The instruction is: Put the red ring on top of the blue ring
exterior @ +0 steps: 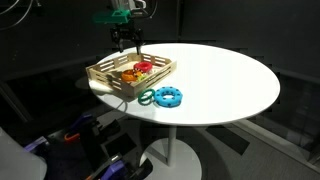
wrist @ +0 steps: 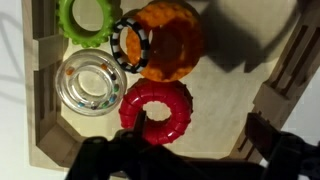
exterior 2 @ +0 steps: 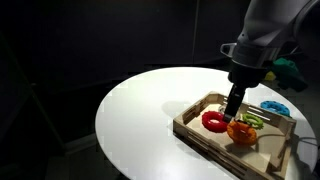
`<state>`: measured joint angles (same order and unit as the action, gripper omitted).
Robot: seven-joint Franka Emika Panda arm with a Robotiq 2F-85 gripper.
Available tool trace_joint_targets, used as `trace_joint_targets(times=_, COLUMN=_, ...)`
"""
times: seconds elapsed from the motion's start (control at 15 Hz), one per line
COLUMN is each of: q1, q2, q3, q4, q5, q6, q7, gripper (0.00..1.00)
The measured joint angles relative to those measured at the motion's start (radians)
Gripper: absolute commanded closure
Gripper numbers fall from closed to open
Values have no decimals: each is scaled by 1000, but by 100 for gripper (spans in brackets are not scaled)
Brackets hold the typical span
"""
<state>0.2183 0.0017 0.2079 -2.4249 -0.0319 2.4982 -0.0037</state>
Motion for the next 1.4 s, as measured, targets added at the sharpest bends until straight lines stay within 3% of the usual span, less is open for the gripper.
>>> trace_joint_targets(times=1.0, q1=7, q2=218, q3=0, q4=108, q5=-58, q6=78, q7=-3, gripper=0)
trace_joint_targets(times=1.07, q1=8, q2=227, q3=0, q4=113, q5=-58, q6=80, q7=-4, gripper=9)
trace_joint_targets(times=1.13, q1=9, q2=235, q3=0, q4=119, q5=-58, q6=81, q7=-4, gripper=27)
trace_joint_targets(times=1.4, q1=14, q2=258, q3=0, q4=134, q5=-58, q6=81, q7=-5, gripper=59)
